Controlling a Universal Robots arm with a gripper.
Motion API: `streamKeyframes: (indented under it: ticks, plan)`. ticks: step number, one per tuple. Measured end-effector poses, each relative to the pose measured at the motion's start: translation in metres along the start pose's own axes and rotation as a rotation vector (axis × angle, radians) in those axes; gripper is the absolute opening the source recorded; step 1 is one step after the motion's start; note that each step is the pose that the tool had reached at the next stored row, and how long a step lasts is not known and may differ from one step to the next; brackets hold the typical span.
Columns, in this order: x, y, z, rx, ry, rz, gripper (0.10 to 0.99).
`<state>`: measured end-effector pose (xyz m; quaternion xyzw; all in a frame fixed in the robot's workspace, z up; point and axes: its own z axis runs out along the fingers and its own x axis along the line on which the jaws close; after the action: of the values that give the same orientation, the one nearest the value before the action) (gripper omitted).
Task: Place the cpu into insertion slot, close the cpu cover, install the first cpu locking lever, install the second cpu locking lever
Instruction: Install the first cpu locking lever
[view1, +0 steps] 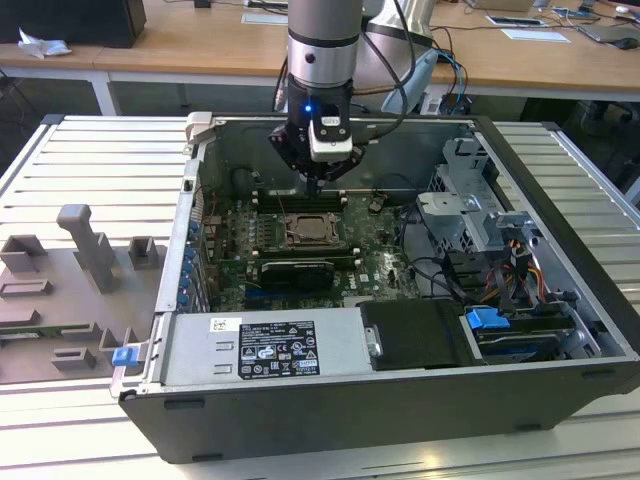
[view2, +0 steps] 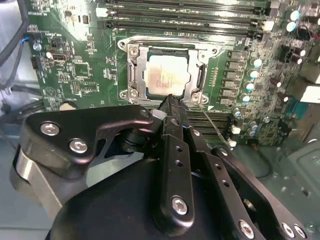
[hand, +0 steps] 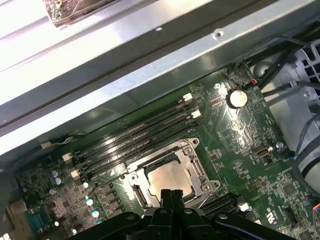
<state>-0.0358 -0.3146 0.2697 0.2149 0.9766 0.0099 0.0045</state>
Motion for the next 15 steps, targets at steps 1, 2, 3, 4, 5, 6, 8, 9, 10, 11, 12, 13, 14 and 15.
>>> streamKeyframes:
  ticks: [1, 2, 3, 4, 5, 6, 8, 9, 10, 11, 12, 13, 14, 15]
  plan:
    - [0.0000, 0.0000, 0.0000, 0.000, 0.0004, -0.016, 0.106]
    - [0.0000, 0.0000, 0.0001, 0.000, 0.0008, -0.038, 0.106]
    - [0.0000, 0.0000, 0.0001, 0.000, 0.0012, -0.056, 0.106]
    - [0.0000, 0.0000, 0.0001, 0.000, 0.0017, -0.078, 0.106]
    - [0.0000, 0.0000, 0.0001, 0.000, 0.0021, -0.095, 0.106]
    - [0.0000, 0.0000, 0.0001, -0.001, 0.0026, -0.123, 0.106]
    - [0.0000, 0.0000, 0.0001, -0.001, 0.0035, -0.165, 0.106]
    - [0.0000, 0.0000, 0.0002, -0.001, 0.0039, -0.185, 0.106]
    - [0.0000, 0.0000, 0.0002, -0.001, 0.0043, -0.205, 0.106]
    - [0.0000, 0.0000, 0.0002, -0.001, 0.0049, -0.232, 0.106]
    - [0.0000, 0.0000, 0.0002, -0.001, 0.0054, -0.257, 0.106]
    - [0.0000, 0.0000, 0.0002, -0.001, 0.0057, -0.271, 0.106]
    - [0.0000, 0.0000, 0.0001, -0.001, 0.0063, -0.294, 0.106]
    - [0.0000, 0.0000, 0.0001, -0.001, 0.0065, -0.314, 0.106]
